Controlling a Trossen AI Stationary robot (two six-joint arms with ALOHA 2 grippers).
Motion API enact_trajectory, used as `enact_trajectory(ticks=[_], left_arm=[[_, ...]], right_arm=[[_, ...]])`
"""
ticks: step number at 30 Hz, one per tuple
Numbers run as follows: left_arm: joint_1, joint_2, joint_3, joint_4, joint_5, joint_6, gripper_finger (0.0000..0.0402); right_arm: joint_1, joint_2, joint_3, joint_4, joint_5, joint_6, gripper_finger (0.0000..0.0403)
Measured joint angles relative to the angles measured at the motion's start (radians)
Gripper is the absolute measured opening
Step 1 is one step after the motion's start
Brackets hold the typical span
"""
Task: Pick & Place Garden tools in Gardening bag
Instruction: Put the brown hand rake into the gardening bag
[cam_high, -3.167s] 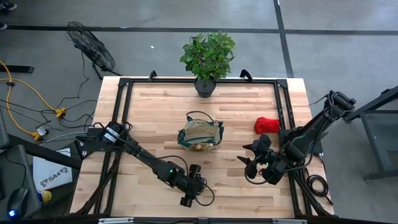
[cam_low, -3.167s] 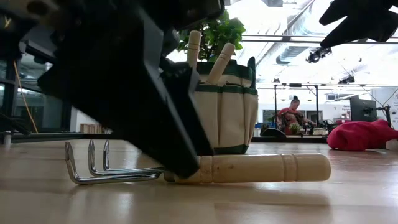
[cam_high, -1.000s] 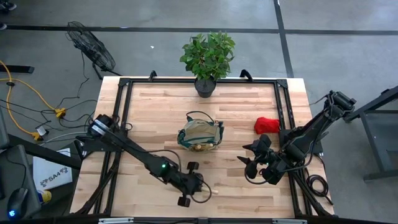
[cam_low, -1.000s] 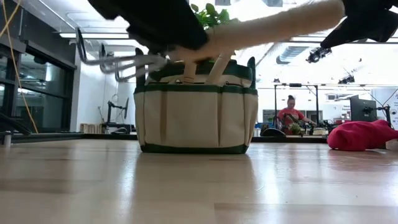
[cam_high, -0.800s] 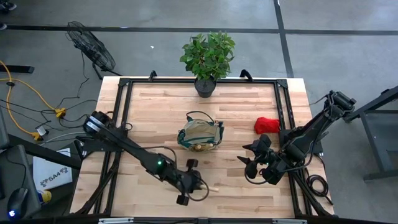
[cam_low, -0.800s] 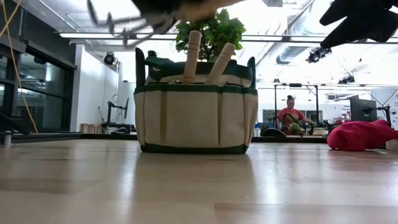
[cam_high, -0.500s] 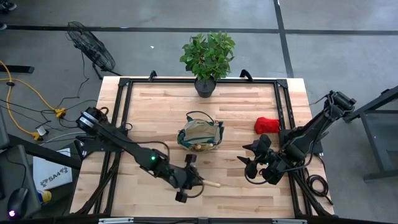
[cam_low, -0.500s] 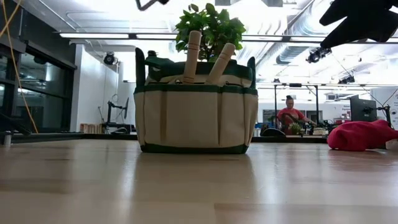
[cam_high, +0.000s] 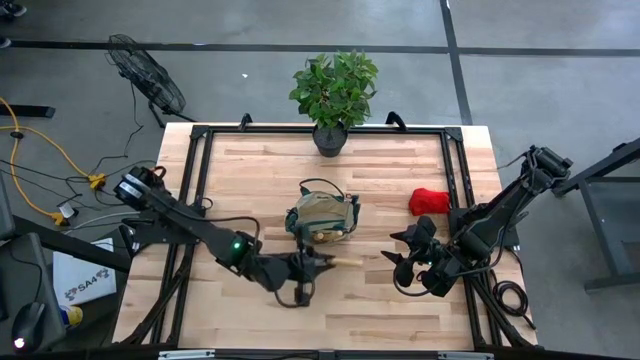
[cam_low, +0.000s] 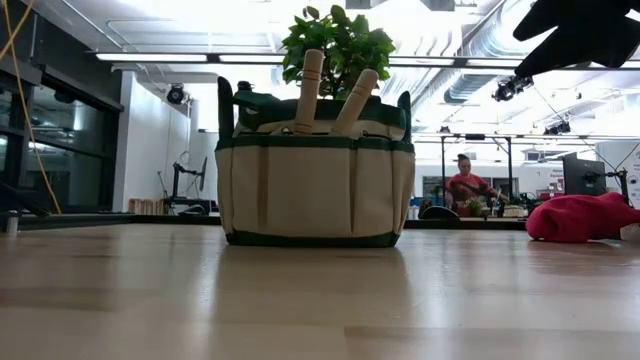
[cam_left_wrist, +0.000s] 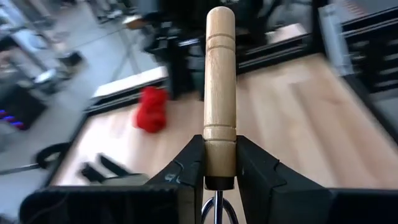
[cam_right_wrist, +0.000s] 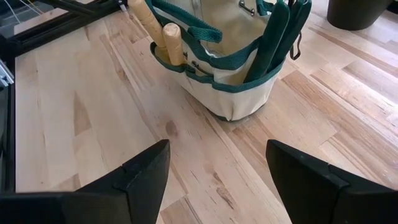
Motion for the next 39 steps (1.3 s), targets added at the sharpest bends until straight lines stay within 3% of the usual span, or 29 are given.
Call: enact_trajectory(ticks=[9, 22, 39], left_arm=[[0.106, 0.000, 0.000, 0.013, -0.093, 0.016, 0.0059], [0.297, 0.026, 0.003, -0.097, 0.034, -0.052, 0.0059], [0.343, 0.028, 0.001, -0.345, 0.063, -0.169, 0.0059]], right_arm=[[0.000, 0.000, 0.000, 0.000, 0.003, -0.003, 0.0259], [0.000, 0.000, 0.000, -0.006, 0.003, -0.008, 0.0259], [0.000, 0.000, 0.000, -0.009, 0.003, -0.006, 0.0259]])
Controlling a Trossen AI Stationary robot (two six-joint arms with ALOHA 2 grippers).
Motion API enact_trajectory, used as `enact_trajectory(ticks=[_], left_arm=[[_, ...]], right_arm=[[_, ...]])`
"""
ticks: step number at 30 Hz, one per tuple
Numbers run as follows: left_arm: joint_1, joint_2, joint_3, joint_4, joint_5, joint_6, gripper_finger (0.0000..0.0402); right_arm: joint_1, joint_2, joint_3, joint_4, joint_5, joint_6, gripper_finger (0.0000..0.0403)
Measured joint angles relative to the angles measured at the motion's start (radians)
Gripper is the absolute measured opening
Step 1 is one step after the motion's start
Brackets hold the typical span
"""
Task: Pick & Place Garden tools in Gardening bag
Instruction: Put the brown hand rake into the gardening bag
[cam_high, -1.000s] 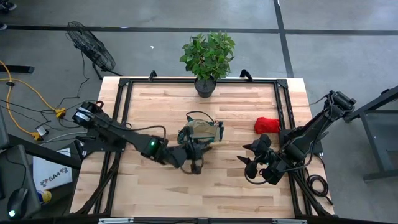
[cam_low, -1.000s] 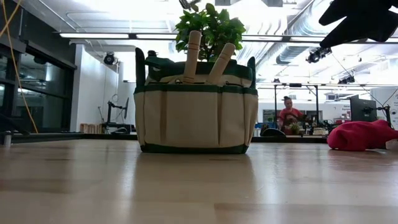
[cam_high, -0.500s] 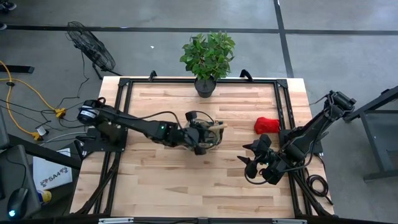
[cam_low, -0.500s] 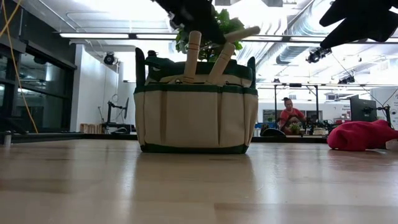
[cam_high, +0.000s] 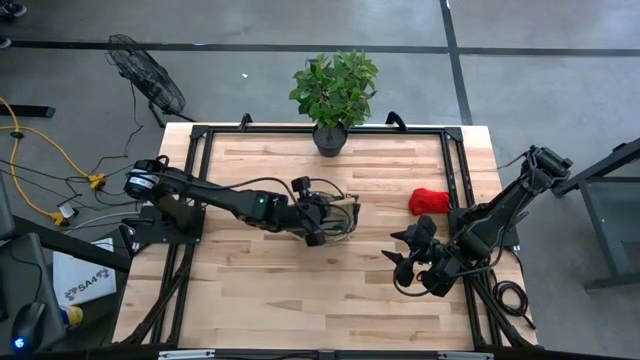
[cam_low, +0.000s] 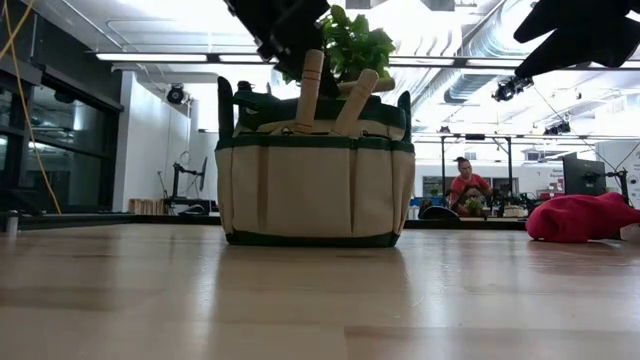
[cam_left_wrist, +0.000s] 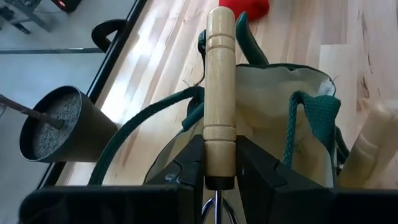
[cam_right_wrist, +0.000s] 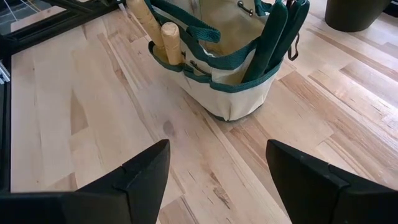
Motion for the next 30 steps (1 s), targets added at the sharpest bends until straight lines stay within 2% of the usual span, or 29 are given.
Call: enact_trajectory(ticks=[17, 22, 30], left_arm=[[0.026, 0.044, 0.001, -0.049, 0.064, 0.019, 0.0059], [0.026, 0.060, 0.000, -0.059, 0.137, 0.036, 0.0059], [0.026, 0.080, -0.001, -0.091, 0.151, 0.053, 0.0059]], right_arm=[[0.000, 0.000, 0.000, 0.002, 0.000, 0.006, 0.0259], [0.000, 0.000, 0.000, 0.002, 0.000, 0.006, 0.0259], [0.000, 0.000, 0.000, 0.002, 0.000, 0.006, 0.0259]])
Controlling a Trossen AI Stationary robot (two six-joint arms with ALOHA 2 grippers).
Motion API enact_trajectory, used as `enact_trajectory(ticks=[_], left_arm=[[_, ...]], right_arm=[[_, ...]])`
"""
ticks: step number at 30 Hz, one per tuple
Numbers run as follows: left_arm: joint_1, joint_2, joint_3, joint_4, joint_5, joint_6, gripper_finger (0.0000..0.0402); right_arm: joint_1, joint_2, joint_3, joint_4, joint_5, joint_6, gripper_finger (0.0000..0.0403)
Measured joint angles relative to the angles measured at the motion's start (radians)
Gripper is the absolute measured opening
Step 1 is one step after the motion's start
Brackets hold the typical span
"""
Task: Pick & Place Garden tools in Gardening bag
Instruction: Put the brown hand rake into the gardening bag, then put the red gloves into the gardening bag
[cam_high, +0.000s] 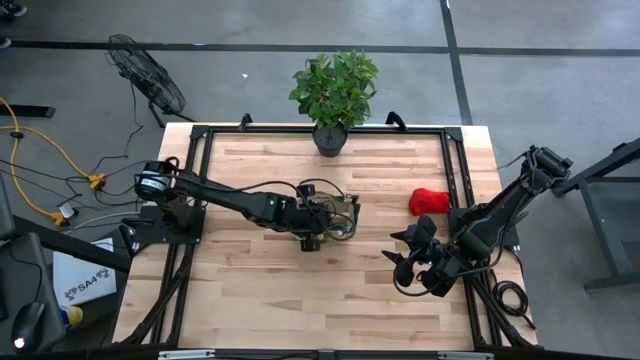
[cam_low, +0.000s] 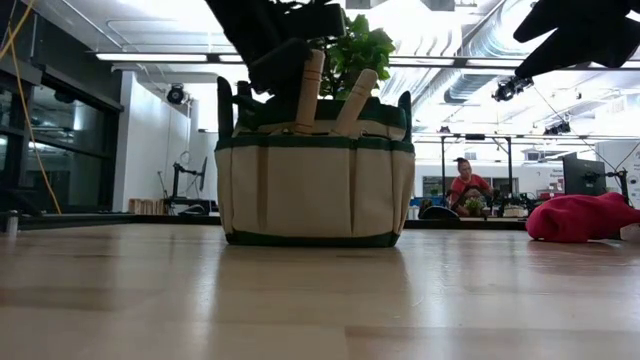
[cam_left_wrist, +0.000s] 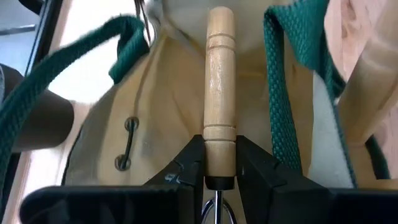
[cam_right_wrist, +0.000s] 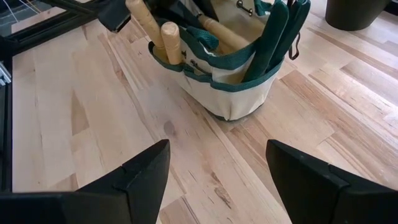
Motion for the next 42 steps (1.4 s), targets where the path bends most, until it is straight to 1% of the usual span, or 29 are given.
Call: enact_trajectory(ticks=[14, 16, 20, 23, 34, 40, 42], left_arm=[[0.000, 0.000, 0.000, 0.004, 0.005, 0.000, 0.0059], [0.000, 0.000, 0.000, 0.004, -0.005, 0.000, 0.0074], [0.000, 0.000, 0.000, 0.005, -0.028, 0.000, 0.0115], [0.000, 0.000, 0.000, 0.005, -0.034, 0.000, 0.0127], [-0.001, -0.004, 0.000, 0.004, -0.043, 0.000, 0.0132], [-0.001, -0.056, 0.000, -0.001, -0.058, 0.000, 0.0133], [-0.001, -0.076, 0.000, -0.004, -0.081, 0.000, 0.0133]], right_arm=[[0.000, 0.000, 0.000, 0.000, 0.000, 0.000, 0.0259], [0.000, 0.000, 0.000, 0.000, 0.000, 0.000, 0.0259], [0.000, 0.000, 0.000, 0.000, 0.000, 0.000, 0.0259], [0.000, 0.000, 0.000, 0.000, 0.000, 0.000, 0.0259], [0.000, 0.000, 0.000, 0.000, -0.006, 0.000, 0.0259], [0.000, 0.000, 0.000, -0.006, -0.009, -0.007, 0.0259], [0.000, 0.000, 0.000, -0.008, -0.009, -0.007, 0.0259]])
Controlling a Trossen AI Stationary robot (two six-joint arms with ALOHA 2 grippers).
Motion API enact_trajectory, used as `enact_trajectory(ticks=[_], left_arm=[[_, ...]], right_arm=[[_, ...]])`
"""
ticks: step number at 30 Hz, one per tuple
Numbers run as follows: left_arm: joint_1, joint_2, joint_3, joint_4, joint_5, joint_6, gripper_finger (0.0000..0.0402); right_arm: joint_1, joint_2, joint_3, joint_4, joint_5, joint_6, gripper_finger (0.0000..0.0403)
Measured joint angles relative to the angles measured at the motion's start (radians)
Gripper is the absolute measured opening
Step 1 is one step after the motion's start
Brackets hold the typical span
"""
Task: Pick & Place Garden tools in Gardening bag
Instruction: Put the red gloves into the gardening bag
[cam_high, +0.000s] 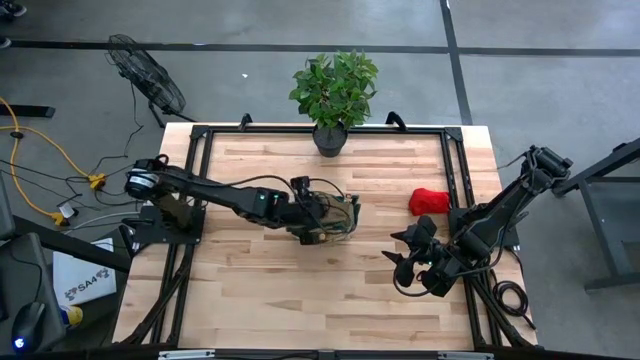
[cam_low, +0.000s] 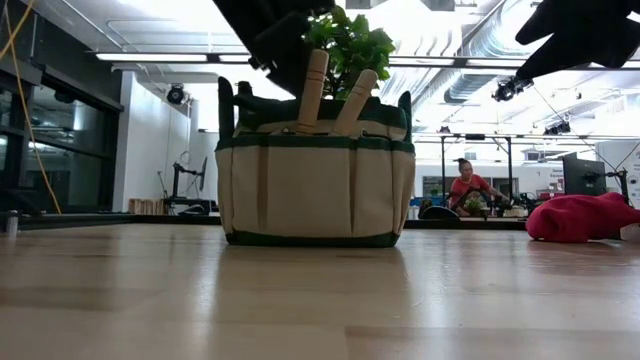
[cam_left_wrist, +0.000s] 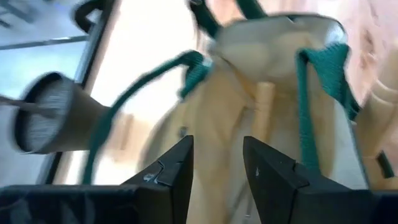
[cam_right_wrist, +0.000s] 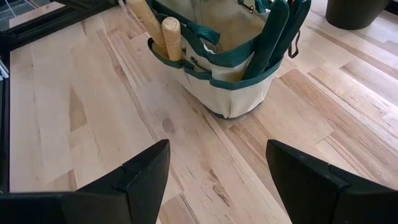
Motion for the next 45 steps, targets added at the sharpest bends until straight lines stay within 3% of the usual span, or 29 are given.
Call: enact_trajectory(ticks=[4, 12, 19, 25, 28, 35, 45], left_arm=[[0.000, -0.045, 0.000, -0.014, -0.040, 0.000, 0.0134], [-0.001, -0.134, 0.001, -0.056, -0.040, -0.054, 0.0134], [-0.010, -0.202, 0.001, -0.109, -0.049, -0.109, 0.0134], [-0.073, -0.224, 0.000, -0.159, -0.130, -0.110, 0.0134], [-0.110, -0.228, 0.002, -0.185, -0.172, -0.136, 0.0134], [-0.197, -0.225, 0.000, -0.320, -0.224, -0.222, 0.0134], [-0.286, -0.225, 0.000, -0.480, -0.291, -0.399, 0.0134]], right_arm=[[0.000, 0.000, 0.000, -0.019, -0.005, -0.003, 0.0259], [-0.012, -0.042, 0.000, -0.211, -0.152, 0.012, 0.0259], [-0.078, -0.099, 0.000, -0.517, -0.307, 0.218, 0.0259], [-0.160, -0.101, 0.000, -0.760, -0.342, 0.475, 0.0259], [-0.200, -0.101, 0.000, -0.805, -0.349, 0.519, 0.0259], [-0.332, -0.101, 0.000, -0.811, -0.425, 0.164, 0.0259], [-0.622, -0.100, 0.000, -0.825, -0.456, -0.395, 0.0259]])
